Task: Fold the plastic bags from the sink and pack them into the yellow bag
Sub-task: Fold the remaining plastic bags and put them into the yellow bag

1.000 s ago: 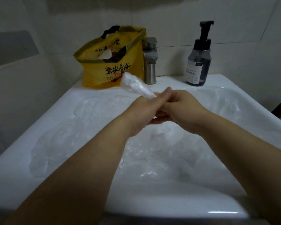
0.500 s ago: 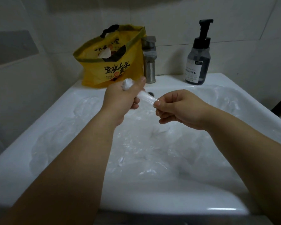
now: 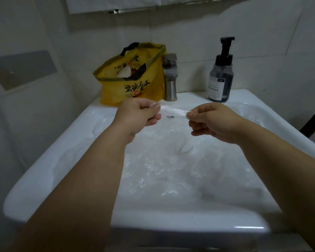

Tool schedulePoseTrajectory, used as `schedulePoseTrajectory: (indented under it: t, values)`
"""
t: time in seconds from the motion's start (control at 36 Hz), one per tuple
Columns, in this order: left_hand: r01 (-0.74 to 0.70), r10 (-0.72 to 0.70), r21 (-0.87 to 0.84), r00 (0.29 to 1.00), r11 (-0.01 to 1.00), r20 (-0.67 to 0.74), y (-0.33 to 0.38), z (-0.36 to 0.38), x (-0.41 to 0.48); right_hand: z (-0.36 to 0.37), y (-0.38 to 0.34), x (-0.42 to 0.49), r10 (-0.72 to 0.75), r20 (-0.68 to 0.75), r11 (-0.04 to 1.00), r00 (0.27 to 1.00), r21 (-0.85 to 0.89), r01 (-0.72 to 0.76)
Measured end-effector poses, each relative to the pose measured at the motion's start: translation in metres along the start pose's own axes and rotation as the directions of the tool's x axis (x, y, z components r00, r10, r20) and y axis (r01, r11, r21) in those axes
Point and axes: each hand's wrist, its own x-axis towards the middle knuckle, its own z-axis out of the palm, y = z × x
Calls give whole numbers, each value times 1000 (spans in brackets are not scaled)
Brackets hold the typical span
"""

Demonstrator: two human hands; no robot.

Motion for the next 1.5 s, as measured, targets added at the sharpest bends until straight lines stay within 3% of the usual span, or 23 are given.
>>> schedulePoseTrajectory:
  t: [0.22,0.39,0.53,0.67,0.78,0.86,1.06,1.28,1.39,1.44,1.5]
  values:
    - [-154,140,-20,939,988,-314,35,-27,22,18,-45,22,-240,-59,967,969,-102,234]
    - [-233,243,92,781,968,-575,54,-64,69,24,-70,51,-303,-119,952,946,-82,295]
    - [-171,328,318,772,932,-544,64,-70,104,28,-83,77,-322,-152,945,934,-114,307]
    - [-112,326,412,803,904,-499,68,-61,134,30,-91,95,-346,-160,938,924,-57,341]
    - [-41,253,542,912,839,-323,60,-47,151,28,-94,103,-360,-163,933,919,-41,359]
    - [21,73,670,991,742,-112,58,-35,152,26,-93,106,-358,-163,933,919,-35,358]
    - [-56,267,751,950,658,-163,58,-42,142,25,-88,95,-357,-163,932,920,-5,362]
    - [-62,402,674,841,736,-362,53,-46,144,32,-84,93,-364,-173,931,915,-43,362]
    - [-85,432,708,841,701,-327,53,-46,155,33,-90,103,-387,-201,922,900,-78,380]
    - [-80,414,738,865,670,-282,55,-46,161,32,-92,106,-392,-207,920,896,-91,381]
    - [-78,338,817,930,571,-147,57,-44,165,31,-92,107,-388,-211,921,897,-97,376]
